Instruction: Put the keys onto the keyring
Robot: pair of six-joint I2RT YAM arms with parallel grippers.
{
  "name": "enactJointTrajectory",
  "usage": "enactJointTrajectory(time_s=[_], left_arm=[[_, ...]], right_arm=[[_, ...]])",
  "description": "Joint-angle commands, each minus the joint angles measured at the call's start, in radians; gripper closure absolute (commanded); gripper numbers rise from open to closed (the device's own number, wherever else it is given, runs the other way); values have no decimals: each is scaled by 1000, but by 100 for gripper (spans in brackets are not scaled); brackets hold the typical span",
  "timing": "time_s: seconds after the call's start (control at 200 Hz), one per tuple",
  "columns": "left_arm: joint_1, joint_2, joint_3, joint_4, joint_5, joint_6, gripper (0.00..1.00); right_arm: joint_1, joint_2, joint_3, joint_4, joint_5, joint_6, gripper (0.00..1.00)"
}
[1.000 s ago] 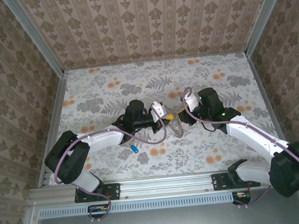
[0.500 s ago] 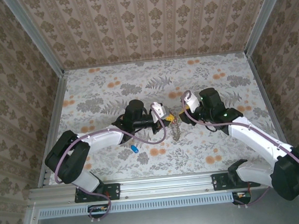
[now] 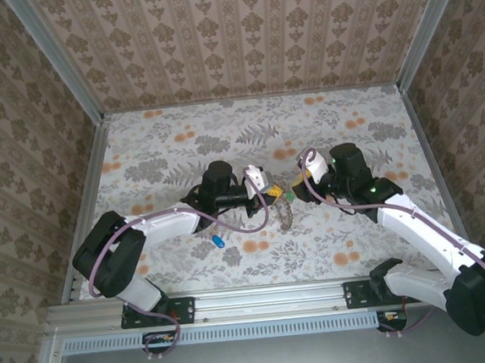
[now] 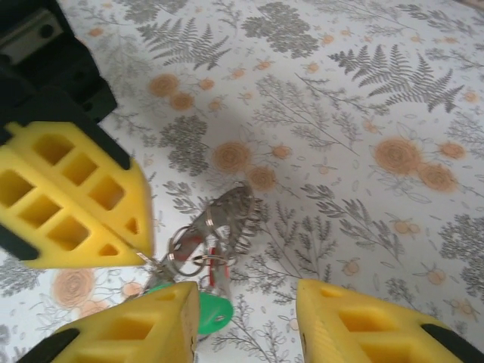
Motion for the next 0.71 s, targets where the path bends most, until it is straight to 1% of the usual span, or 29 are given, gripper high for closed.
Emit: enactJointTrajectory(time_s=[0.0,0.1,0.135,0.245,0.34,0.405,0.445,0.515,0.545,0.605,0.7], left_arm=[[11,5,26,31,29,-18,100],[11,2,26,31,27,-18,100],[11,2,26,31,25,-18,100],[12,-1,26,29,25,-18,100],[12,1,27,29,26,-18,100],[13,0,26,29,25,-18,100],[12,1,27,28,24,-17,100],[13,0,25,27,22,-17,100],[12,-1,26,26,23,-17,100],[12,-1,26,26,22,-17,100],[13,-2,25,23,23,-14,100]], right_arm=[[-5,-28,-27,-14,-120,25,58],[-7,-30,-59,43,-172,104,53],[-8,-22,-59,50,-189,138,52],[-11,18,-40,53,-176,275,51],[-11,61,-22,47,-201,344,53],[-13,81,-20,56,-226,379,59],[-13,88,-19,58,-238,392,61],[-12,92,-20,66,-243,403,71],[-14,91,-19,72,-242,408,73],[-15,85,-20,88,-243,418,84],[-17,77,-7,73,-233,411,92]])
